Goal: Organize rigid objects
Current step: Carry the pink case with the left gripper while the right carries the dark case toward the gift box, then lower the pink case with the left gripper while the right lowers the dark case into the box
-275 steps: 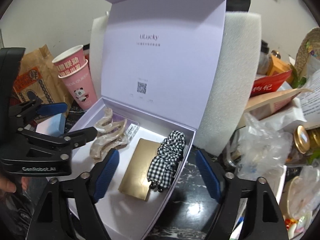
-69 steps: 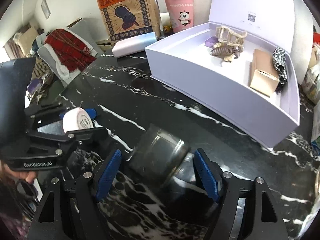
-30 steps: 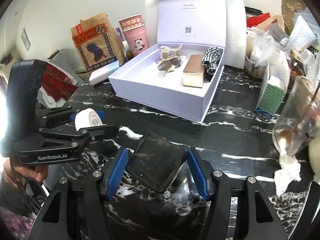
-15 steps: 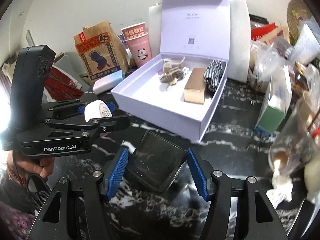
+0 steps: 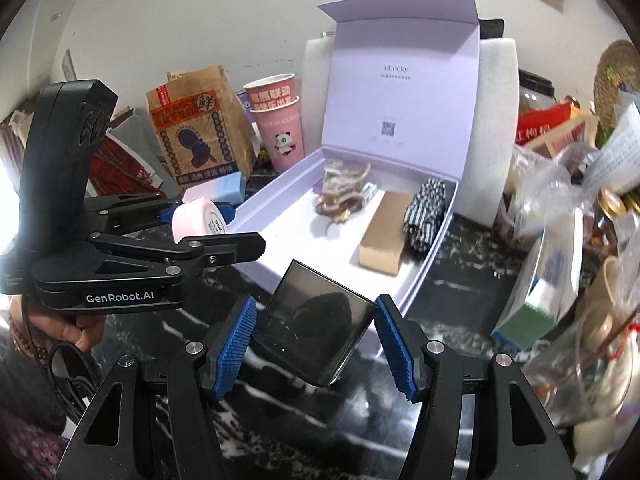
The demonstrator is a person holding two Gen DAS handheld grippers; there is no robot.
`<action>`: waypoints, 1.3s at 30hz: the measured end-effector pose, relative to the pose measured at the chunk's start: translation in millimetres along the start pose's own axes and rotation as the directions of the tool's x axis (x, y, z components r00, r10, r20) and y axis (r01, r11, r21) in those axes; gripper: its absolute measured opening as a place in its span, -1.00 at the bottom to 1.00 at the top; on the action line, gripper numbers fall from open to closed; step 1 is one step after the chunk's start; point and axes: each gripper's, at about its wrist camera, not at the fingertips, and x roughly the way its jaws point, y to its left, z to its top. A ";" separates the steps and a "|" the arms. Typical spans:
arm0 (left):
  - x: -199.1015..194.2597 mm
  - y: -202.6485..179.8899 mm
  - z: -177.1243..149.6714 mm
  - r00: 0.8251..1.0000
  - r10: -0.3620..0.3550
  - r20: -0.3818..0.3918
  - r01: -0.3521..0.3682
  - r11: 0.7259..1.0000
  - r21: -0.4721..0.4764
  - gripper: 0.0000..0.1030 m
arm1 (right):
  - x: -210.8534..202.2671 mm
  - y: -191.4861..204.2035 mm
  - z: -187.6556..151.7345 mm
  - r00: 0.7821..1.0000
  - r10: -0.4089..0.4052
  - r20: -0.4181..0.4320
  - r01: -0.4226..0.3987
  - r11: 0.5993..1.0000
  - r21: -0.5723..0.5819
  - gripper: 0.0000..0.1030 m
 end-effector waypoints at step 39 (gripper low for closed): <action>82.0 41.1 86.9 1.000 0.030 -0.004 -0.030 0.996 0.087 -0.01 | 66.5 -48.8 88.1 0.997 -0.071 0.018 0.071 0.997 -0.022 0.19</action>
